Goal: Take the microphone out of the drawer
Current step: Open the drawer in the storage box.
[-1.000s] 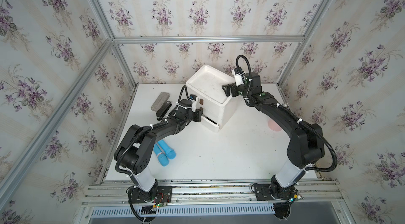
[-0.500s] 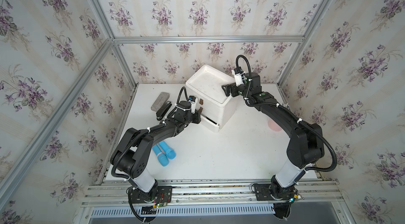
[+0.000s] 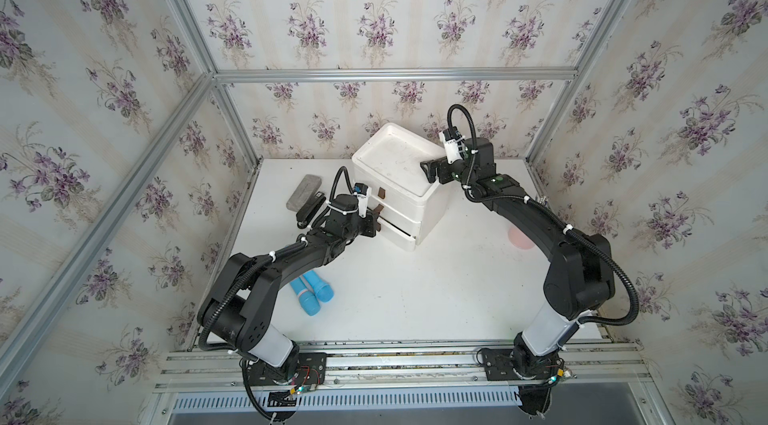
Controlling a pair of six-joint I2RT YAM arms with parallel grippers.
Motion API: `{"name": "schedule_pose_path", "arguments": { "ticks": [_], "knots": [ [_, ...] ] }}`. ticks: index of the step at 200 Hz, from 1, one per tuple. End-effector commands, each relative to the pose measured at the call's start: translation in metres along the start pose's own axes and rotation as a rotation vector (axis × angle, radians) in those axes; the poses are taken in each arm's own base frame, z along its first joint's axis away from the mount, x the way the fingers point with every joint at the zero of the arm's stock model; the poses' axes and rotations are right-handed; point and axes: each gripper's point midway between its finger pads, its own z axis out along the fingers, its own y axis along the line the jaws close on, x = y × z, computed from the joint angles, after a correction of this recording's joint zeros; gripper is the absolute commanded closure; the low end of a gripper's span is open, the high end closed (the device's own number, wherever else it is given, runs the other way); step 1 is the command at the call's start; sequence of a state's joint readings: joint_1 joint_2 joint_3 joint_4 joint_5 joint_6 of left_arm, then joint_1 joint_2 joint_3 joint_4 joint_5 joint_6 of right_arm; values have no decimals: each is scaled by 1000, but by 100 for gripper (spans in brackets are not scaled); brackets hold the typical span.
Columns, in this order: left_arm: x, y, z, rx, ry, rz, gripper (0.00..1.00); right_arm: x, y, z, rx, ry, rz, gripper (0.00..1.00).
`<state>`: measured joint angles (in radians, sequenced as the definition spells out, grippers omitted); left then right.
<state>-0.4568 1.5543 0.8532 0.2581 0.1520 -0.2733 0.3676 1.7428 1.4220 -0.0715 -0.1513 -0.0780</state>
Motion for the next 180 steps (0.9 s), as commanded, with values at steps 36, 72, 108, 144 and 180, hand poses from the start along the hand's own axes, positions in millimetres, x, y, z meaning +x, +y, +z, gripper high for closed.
{"name": "schedule_pose_path", "arguments": {
  "ticks": [36,72,108,144,180],
  "knots": [
    [-16,-3,-21,-9,-66,-6,100,97,11,1,-50,350,-69,0],
    [-16,-2,-34,-21,-72,-11,100,97,11,1,-51,348,-69,0],
    [-19,-3,-49,-26,-94,-16,100,97,12,1,-56,349,-67,0],
    [-9,1,-59,-48,-79,-19,100,97,12,1,-52,350,-70,0],
    [1,5,-71,-69,-81,-33,100,97,12,2,-56,348,-68,0]
  ]
}}
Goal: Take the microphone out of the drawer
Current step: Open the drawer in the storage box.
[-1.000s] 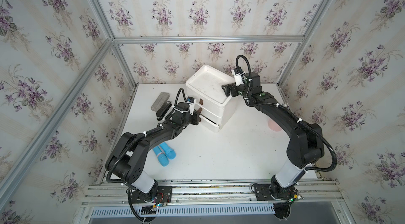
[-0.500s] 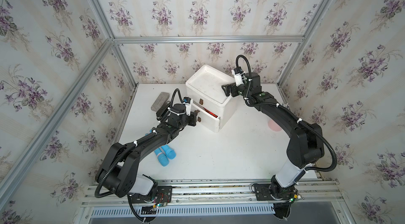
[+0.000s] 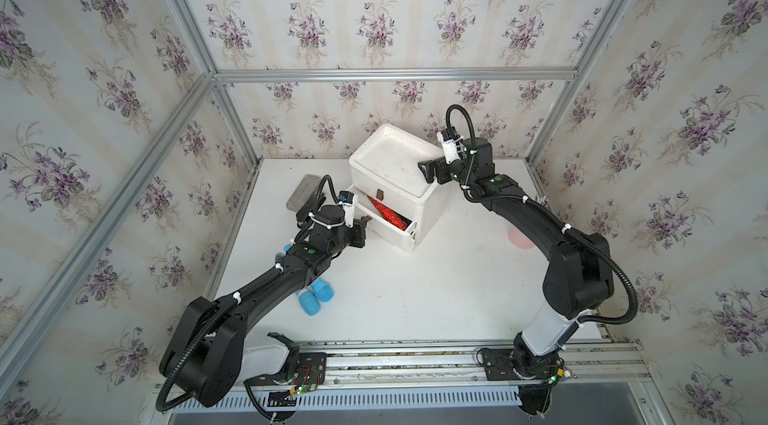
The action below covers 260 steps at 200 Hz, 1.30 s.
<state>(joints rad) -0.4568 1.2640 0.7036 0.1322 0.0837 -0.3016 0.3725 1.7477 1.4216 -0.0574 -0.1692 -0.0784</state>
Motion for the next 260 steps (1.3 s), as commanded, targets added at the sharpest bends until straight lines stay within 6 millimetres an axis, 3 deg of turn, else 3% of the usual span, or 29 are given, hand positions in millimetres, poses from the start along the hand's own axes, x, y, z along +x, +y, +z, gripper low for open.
{"name": "schedule_pose_path", "arguments": {
  "ticks": [1,169,260],
  "knots": [
    [-8,1,-8,-8,-47,-9,100,99,7,-1,-35,358,-60,0],
    [40,27,-65,-120,3,-89,100,110,8,6,-41,387,-49,0],
    [48,34,-84,-159,3,-109,100,112,8,7,-42,392,-50,0]
  ]
}}
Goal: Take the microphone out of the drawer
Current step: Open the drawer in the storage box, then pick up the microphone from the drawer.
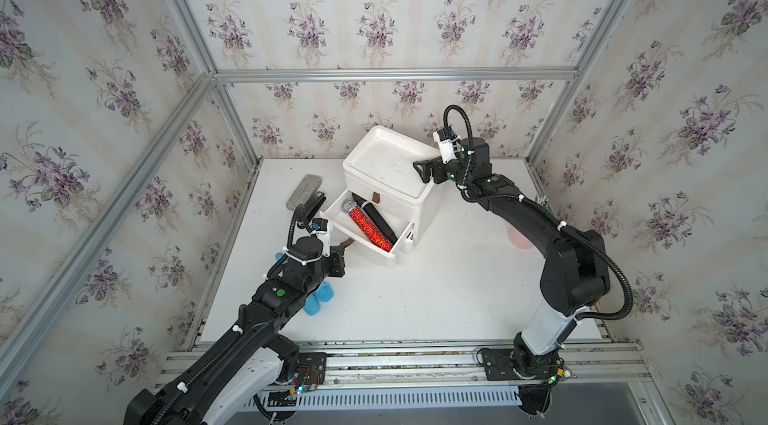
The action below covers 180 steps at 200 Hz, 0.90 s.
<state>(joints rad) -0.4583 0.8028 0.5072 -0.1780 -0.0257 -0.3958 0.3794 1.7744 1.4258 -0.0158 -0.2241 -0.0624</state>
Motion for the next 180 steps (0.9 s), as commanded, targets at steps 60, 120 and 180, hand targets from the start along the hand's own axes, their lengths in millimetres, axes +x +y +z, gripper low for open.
{"name": "schedule_pose_path", "arguments": {
  "ticks": [60,120,180],
  "knots": [
    [0,3,4,-27,23,-20,42,79,-1,-11,17,344,-51,0],
    [-26,9,-7,-103,-11,-26,1,-24,17,-29,48,169,-157,0],
    [-59,33,-20,-207,67,-169,1,-57,97,-34,-16,173,-308,0]
  ]
}}
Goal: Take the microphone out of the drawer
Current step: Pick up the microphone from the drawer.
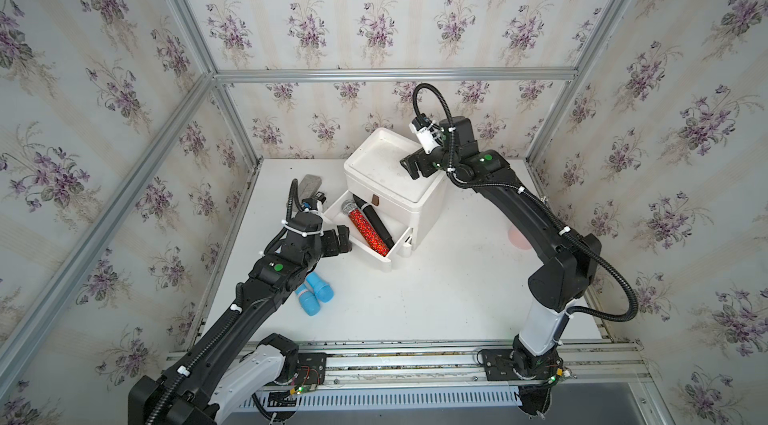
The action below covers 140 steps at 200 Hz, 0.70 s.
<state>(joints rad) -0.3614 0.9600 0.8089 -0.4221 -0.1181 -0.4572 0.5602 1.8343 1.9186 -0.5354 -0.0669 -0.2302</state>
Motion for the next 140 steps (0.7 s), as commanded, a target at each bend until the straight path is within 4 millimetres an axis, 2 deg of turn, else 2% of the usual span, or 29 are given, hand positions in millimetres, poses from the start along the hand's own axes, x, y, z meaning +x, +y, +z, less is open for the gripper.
{"name": "schedule_pose_path", "arguments": {
  "ticks": [1,25,43,65,107,132,140],
  "knots": [
    [-2,9,-8,-8,49,-56,1,8,22,0,-8,76,-68,0],
    [-21,7,-20,62,66,-60,1,4,46,-2,-46,99,-87,0],
    [-34,6,-30,96,79,-40,1,7,74,-4,-94,123,-114,0],
    [-44,-6,-44,183,90,32,1,14,109,-8,-174,157,-119,0],
    [-53,6,-60,136,68,130,1,29,160,-18,-313,212,-111,2],
    [-63,17,-68,76,20,125,1,43,182,-13,-356,241,-118,6],
    [-64,21,-68,53,15,128,1,47,187,-8,-357,248,-115,4]
  ]
}}
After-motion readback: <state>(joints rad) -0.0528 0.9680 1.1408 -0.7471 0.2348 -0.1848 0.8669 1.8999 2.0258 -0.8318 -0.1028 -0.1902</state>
